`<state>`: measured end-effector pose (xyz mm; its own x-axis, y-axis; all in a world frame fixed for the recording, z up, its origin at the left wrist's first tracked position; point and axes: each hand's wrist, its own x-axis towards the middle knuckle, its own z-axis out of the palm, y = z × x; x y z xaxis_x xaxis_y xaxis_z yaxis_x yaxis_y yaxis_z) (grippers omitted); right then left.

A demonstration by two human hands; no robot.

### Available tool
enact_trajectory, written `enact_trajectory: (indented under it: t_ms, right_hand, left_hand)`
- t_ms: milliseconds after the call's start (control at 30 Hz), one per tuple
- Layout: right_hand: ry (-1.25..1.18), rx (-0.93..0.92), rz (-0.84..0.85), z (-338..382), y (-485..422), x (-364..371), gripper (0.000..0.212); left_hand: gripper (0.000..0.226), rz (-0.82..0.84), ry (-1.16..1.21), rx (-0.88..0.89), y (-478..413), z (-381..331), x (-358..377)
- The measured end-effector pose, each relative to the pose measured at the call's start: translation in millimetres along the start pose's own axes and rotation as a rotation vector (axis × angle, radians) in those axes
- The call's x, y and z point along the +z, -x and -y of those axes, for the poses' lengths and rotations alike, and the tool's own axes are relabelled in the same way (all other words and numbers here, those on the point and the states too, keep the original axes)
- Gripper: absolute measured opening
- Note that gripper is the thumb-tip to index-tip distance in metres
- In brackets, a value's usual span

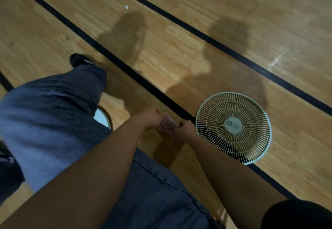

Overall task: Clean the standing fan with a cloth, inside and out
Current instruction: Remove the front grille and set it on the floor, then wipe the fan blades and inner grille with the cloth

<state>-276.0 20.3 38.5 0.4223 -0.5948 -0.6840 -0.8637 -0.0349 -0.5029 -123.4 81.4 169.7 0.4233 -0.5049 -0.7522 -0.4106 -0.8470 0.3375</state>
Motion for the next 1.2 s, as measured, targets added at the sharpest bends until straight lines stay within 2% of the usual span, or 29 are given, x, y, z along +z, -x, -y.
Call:
enact_trajectory:
  t_ms: [167, 333, 467, 600, 667, 767, 833, 967, 1067, 1200]
  right_hand:
    - [-0.369, -0.077, 0.006, 7.1, 21.1, -22.8, 0.016]
    - [-0.440, -0.207, -0.079, 35.2, 43.5, -56.1, 0.015]
    - [-0.633, -0.322, -0.077, 75.9, 61.9, -81.0, 0.011]
    - [-0.771, -0.502, -0.031, 114.1, 87.0, -107.2, 0.019]
    - [-0.821, -0.552, 0.018, 132.4, 100.4, -118.1, 0.025]
    - [-0.822, -0.646, 0.096, 156.0, 114.6, -130.3, 0.016]
    - [-0.840, -0.697, 0.139, 174.9, 127.2, -133.3, 0.008]
    - [-0.859, -0.776, 0.210, 216.4, 153.6, -130.0, 0.013]
    - [-0.825, -0.859, 0.300, 248.1, 170.8, -121.4, 0.015]
    - [-0.639, -0.950, 0.229, 297.5, 197.2, -107.0, 0.020]
  left_hand:
    - [0.044, -0.052, 0.000, 0.010, 11.4, 0.3, -18.5]
    - [0.038, -0.152, 0.109, 0.014, 21.2, 6.3, -36.6]
    - [0.050, -0.226, 0.337, 0.057, 38.8, 8.7, -58.9]
    - [0.067, -0.141, 0.612, 0.181, 56.2, 13.8, -86.7]
    - [0.058, -0.098, 0.797, 0.236, 70.4, 15.7, -100.4]
    - [0.031, -0.111, 1.026, 0.292, 94.1, 21.7, -121.4]
    - [0.024, -0.161, 1.100, 0.351, 112.9, 33.0, -135.3]
    - [0.011, -0.283, 1.106, 0.460, 150.1, 59.2, -165.0]
    - [0.023, -0.453, 1.032, 0.503, 180.6, 76.3, -187.7]
    - [0.022, -0.677, 0.992, 0.554, 233.7, 93.8, -214.8]
